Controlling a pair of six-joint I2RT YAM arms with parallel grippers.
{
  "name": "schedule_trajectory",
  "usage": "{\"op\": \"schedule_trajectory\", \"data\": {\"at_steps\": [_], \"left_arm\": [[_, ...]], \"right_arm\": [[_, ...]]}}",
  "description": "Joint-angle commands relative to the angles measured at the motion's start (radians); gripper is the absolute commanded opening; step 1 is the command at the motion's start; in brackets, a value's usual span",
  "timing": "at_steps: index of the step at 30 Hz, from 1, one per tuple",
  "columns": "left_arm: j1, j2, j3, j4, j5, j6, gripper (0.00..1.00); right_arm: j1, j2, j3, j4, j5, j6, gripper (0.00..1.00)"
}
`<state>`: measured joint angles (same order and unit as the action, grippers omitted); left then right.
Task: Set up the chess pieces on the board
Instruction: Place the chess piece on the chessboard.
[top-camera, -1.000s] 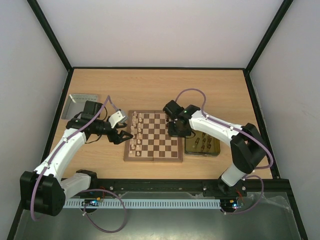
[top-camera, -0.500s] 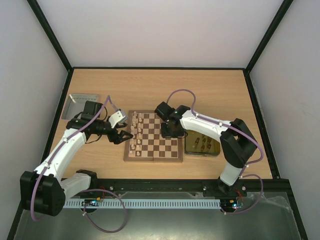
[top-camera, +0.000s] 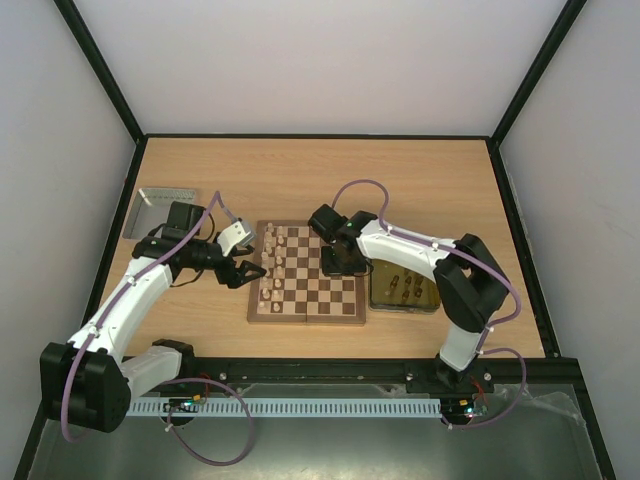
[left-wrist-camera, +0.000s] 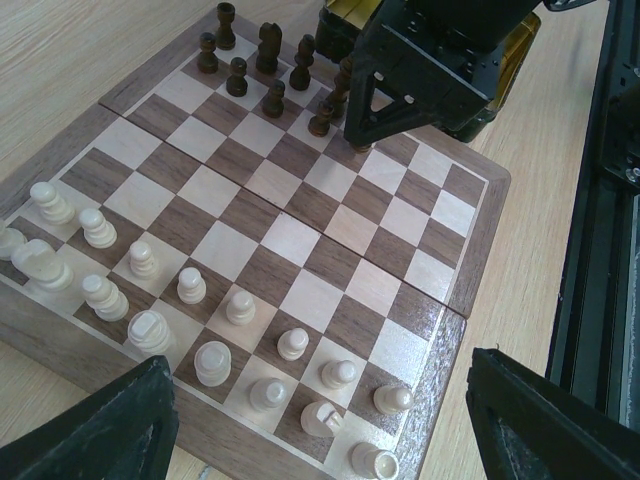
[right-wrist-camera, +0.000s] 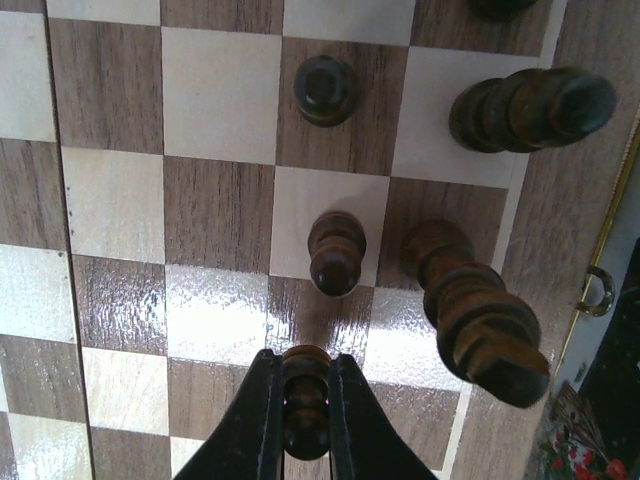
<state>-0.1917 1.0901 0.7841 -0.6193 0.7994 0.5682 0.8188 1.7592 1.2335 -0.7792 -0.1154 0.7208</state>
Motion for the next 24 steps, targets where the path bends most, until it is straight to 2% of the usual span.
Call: {"op": "schedule_trajectory", "data": {"at_steps": [1,12,19,24], "left_arm": [[-0.007,-0.017,-0.009,0.001,0.007,0.001,0.79],[-0.008,-0.021,-0.011,0.0,0.007,0.001,0.79],[-0.008,-0.022,-0.01,0.0,0.008,0.001,0.8],[-0.008,-0.02,-0.011,0.0,0.008,0.002,0.8]], "right_arm": [[0.006,0.024,0.031,0.004,0.014,0.001,0.03],[0.005,0.037,0.035,0.002,0.025,-0.004,0.04],[0.006,0.035,0.035,-0.001,0.03,-0.001,0.11],[0.006,0.036,0.039,0.0,0.028,0.0,0.12]]}}
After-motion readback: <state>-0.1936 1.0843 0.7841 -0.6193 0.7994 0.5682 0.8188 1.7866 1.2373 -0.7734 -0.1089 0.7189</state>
